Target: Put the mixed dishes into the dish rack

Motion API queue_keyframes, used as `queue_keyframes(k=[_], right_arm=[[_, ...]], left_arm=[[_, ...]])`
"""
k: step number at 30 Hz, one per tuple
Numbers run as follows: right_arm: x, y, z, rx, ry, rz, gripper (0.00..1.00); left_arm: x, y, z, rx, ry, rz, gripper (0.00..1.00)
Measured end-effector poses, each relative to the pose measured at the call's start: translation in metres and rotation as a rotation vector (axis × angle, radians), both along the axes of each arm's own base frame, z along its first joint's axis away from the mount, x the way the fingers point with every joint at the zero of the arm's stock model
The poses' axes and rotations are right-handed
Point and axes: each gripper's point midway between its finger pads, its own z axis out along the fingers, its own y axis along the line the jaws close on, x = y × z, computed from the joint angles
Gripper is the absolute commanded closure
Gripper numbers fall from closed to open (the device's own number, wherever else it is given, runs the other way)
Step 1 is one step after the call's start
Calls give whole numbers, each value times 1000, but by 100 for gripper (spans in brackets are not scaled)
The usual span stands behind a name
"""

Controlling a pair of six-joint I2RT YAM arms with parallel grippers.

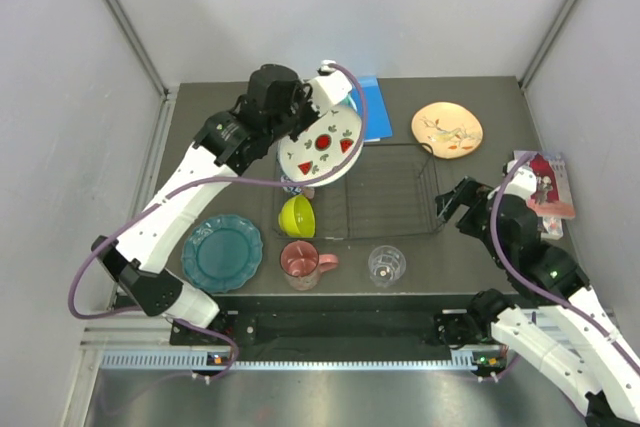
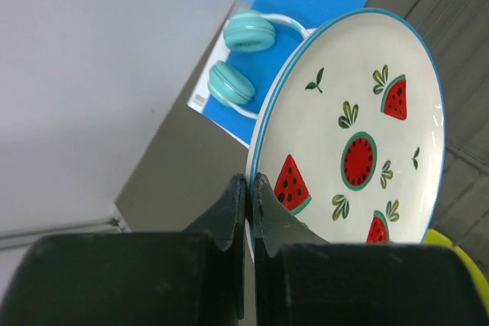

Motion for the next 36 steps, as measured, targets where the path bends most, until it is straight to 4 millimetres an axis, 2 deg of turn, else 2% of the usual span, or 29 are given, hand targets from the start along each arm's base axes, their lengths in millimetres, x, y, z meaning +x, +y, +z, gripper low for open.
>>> queue_keyframes(k=[7, 12, 28, 36], right_arm=[[-1, -2, -1, -3, -1, -7, 7], [-3, -6, -2, -2, -11, -16, 7], [-8, -8, -2, 30, -22, -28, 7], [-13, -11, 0, 47, -33, -32, 8]], left_arm=[[3, -20, 13, 103, -140, -82, 100], [7, -31, 15, 191, -236, -139, 100], [25, -48, -33, 411, -387, -247, 100], [29, -55, -37, 445, -453, -278, 100]])
